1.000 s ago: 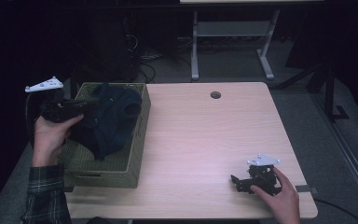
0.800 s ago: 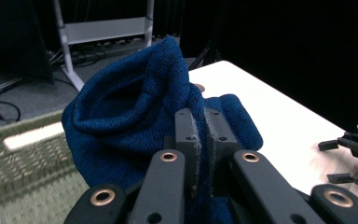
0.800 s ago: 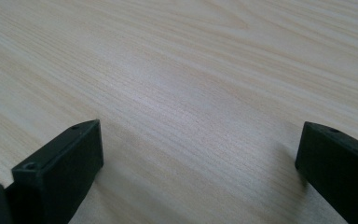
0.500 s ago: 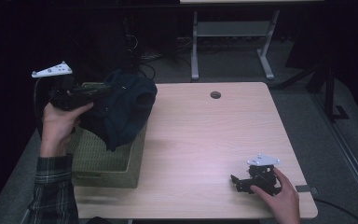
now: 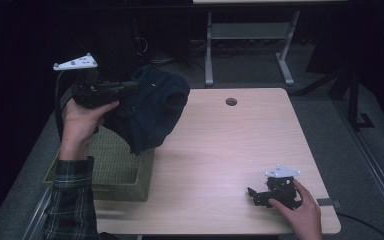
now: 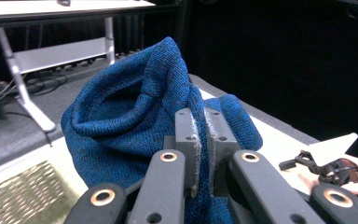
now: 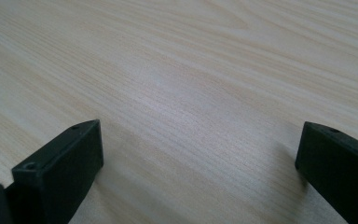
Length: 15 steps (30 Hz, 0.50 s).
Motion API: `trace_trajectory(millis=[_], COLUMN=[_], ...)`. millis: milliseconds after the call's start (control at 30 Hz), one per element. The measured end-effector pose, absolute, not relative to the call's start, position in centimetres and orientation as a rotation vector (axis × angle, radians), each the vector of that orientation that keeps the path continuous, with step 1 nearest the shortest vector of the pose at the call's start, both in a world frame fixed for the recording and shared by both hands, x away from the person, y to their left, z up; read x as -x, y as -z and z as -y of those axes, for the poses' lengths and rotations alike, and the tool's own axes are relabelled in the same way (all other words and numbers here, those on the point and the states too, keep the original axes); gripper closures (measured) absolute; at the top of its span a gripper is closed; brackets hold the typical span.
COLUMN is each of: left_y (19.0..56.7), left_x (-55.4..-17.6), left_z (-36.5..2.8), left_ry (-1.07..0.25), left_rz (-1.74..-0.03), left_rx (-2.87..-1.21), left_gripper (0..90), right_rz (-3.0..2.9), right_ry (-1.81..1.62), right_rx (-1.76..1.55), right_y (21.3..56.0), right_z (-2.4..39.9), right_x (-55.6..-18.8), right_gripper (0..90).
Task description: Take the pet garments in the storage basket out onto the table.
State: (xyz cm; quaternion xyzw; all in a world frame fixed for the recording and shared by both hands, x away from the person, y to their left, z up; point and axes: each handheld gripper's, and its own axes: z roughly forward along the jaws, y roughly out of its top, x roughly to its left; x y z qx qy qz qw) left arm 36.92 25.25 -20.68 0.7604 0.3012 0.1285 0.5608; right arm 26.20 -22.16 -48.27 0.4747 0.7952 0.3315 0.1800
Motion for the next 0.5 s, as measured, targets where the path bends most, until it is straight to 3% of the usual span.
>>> trace_trajectory(millis=[500], left_y=[20.5], left_x=[-37.7], left_z=[-19.0], left_ry=[-0.227], left_rz=[-0.61], left_rx=[-1.81], left_gripper=[85.7], right_rz=[-2.248], right_ry=[-0.936], right_rx=[-1.34], right_y=[48.3], right_z=[22.2], right_x=[-26.2], right_gripper=[0.5])
